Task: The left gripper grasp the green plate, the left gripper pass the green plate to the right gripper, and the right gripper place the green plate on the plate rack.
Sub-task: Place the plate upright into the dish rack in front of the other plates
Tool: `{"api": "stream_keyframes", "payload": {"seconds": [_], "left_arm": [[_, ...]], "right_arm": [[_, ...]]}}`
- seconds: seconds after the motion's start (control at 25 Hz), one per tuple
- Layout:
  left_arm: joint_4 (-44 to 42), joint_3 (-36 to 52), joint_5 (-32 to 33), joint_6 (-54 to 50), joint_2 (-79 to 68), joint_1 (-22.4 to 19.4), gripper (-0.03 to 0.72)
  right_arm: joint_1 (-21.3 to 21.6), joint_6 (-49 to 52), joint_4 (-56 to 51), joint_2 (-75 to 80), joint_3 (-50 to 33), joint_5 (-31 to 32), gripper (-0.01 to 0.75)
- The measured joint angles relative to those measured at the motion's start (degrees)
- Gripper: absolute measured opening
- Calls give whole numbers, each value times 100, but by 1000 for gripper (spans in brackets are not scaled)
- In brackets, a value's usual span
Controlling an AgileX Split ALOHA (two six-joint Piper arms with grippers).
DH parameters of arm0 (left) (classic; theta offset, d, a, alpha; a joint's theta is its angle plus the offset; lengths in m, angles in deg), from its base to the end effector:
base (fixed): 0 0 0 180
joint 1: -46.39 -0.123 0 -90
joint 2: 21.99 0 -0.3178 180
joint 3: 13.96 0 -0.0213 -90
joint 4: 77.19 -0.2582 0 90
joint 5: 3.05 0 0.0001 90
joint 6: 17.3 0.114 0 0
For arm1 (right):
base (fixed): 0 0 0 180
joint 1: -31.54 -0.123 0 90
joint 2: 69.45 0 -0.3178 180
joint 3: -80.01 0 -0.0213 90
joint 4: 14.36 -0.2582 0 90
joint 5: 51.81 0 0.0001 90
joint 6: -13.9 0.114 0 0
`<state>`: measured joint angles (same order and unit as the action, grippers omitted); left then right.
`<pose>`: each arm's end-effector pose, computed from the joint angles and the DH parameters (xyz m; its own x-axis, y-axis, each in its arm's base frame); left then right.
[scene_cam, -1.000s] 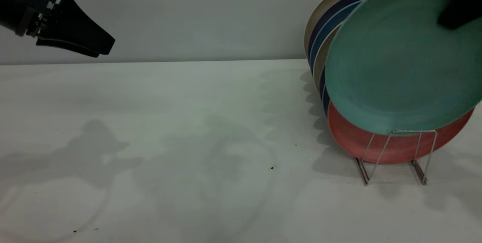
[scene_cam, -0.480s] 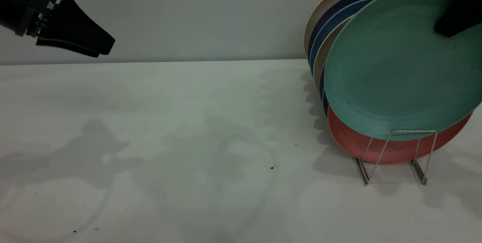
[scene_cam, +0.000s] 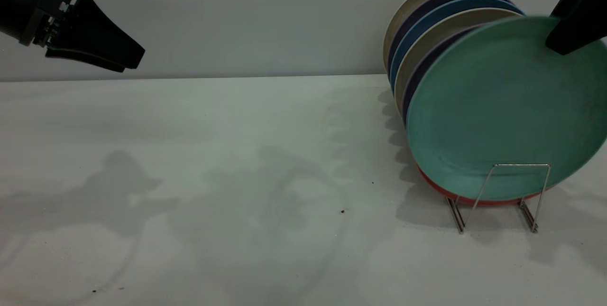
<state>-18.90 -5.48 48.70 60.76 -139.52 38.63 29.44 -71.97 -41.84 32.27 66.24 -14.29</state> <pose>0.4043 -0.0218 0.1907 -0.7090 0.3124 -0.6322 0.6145 0.7135 -0.3366 0.3604 0.0453 0.2477 -0.2278 -0.8674 -0.4423 -0.8512 0.3980 -0.3421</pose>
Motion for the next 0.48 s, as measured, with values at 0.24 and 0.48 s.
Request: {"api": "stream_keyframes", "payload": {"seconds": [0.24, 0.48], "left_arm": [[0, 0, 0, 0, 0, 0, 580], [0, 0, 22, 0, 0, 0, 580]], "right_arm": [[0, 34, 0, -6, 0, 78, 381], [0, 169, 0, -274, 0, 240, 385]]}}
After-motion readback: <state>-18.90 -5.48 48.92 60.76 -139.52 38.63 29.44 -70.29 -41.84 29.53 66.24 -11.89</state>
